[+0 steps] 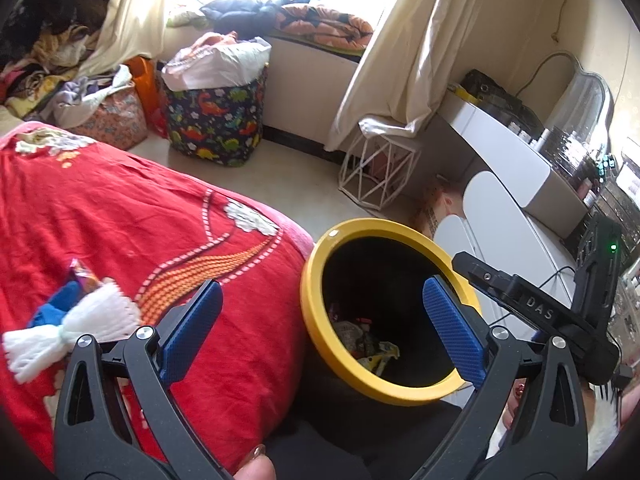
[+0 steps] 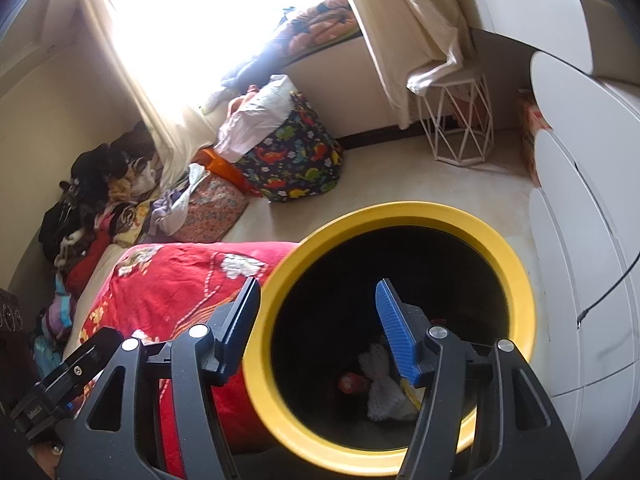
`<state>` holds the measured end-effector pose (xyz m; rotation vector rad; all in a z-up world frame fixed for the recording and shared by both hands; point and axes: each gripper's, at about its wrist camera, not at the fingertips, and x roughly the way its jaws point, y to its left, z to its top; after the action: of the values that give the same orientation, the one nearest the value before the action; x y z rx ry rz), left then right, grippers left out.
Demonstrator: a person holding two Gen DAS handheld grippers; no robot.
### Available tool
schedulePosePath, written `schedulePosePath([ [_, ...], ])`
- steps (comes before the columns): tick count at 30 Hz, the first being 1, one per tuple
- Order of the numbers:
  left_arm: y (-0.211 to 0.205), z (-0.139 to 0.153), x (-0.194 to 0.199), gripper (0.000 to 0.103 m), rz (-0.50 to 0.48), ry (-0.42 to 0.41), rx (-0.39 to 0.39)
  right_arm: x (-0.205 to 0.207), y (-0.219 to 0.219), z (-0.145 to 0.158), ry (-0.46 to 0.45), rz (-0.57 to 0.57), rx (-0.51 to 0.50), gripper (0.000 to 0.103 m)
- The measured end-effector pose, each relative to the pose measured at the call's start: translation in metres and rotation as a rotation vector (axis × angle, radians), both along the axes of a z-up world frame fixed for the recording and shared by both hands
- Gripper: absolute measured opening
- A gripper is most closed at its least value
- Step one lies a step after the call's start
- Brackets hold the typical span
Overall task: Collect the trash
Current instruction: 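Move both open tools back over the trash on the bedspread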
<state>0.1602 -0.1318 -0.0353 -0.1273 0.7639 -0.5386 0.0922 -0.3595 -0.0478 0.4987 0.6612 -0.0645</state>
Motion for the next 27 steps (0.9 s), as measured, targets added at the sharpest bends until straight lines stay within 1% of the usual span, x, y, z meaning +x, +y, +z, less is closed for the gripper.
schedulePosePath([
  [6,0.024,0.007,-0.008,0.092,0.055,-0.044,0.023,0.003,0.025,0.011,-0.024,0.053,-0.032,0.066],
  [14,0.059,0.011,-0.012,0.092,0.140,-0.086,0.044,0.007,0.061,0.017,-0.032,0.132,-0.056,0.068],
  [19,0.085,0.011,-0.011,0.092,0.195,-0.087,0.040,0.011,0.091,0.021,-0.032,0.200,-0.070,0.069],
  [27,0.145,0.008,-0.007,0.092,0.324,-0.058,0.002,0.018,0.144,0.016,-0.007,0.312,-0.084,0.070],
])
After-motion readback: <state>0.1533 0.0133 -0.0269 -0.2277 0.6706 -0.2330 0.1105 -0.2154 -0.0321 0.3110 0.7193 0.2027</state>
